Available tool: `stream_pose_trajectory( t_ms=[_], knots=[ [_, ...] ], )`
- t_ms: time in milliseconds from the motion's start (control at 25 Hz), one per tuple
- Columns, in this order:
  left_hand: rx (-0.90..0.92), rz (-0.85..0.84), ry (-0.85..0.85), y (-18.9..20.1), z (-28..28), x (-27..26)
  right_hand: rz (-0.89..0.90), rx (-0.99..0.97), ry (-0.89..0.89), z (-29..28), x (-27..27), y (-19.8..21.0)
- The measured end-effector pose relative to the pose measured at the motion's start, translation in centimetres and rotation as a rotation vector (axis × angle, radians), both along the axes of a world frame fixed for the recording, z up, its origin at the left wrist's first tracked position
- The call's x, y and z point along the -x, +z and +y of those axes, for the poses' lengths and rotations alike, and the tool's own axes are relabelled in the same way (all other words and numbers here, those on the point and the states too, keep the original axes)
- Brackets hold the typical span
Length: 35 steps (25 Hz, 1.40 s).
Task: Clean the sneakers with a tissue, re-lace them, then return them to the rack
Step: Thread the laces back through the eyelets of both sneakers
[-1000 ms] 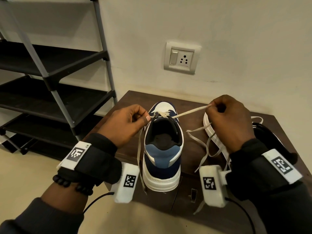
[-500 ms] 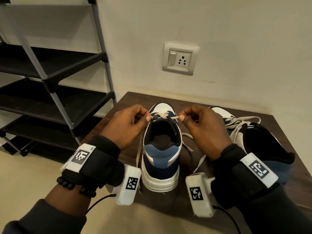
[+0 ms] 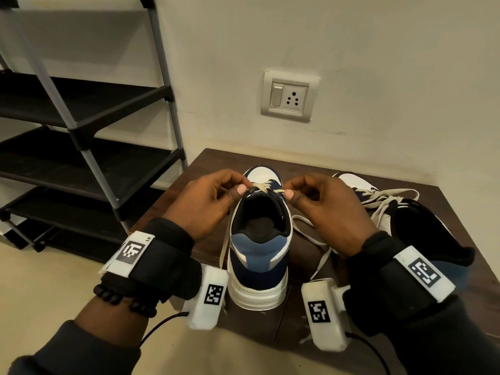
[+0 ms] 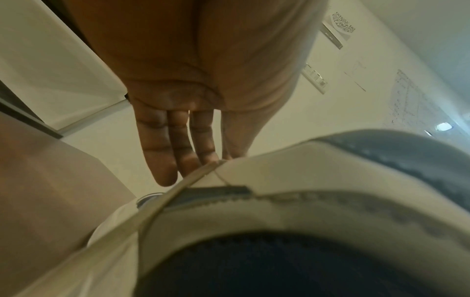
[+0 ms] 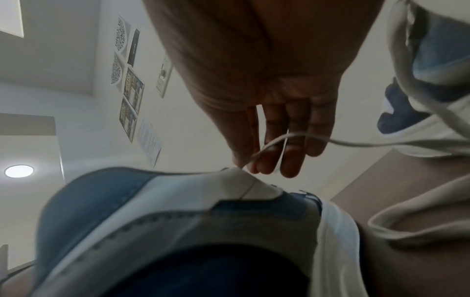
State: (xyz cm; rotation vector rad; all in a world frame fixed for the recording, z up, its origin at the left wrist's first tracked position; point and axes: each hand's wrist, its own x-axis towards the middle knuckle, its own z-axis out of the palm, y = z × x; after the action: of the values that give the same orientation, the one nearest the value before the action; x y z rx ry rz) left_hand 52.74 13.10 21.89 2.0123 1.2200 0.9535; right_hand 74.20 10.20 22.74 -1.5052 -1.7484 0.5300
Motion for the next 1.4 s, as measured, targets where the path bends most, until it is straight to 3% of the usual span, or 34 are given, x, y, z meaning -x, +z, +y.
stream_pose_trajectory(
  t_ms=[280,480,680,920,1080,1400],
  knots=[
    [0.092,-0.001,-0.040,0.3,0.2,0.8,0.038,0.000,-0.001,0.0,0.5,-0.4],
    [-0.072,0.285,0.081,0.6,-0.1,0.3,-0.061,0.021,-0.038,-0.3,-0.4,0.8],
    [0.259,-0.189,0.060,1.9,-0.6,1.6,-0.002,0.130,0.005,-0.8,-2.6,2.1],
    [0.208,-0.620,0.016,3.0,-1.0,2.2,0.470,0.127,0.164,-1.0,-2.6,3.4],
    [0.249,-0.724,-0.033,3.3,-1.1,0.4,0.562,0.089,0.154,-0.5,-1.4,2.8],
    [0.195,-0.654,0.022,4.3,-0.2,0.3,0.525,0.026,0.130,0.3,-0.6,3.0]
  ],
)
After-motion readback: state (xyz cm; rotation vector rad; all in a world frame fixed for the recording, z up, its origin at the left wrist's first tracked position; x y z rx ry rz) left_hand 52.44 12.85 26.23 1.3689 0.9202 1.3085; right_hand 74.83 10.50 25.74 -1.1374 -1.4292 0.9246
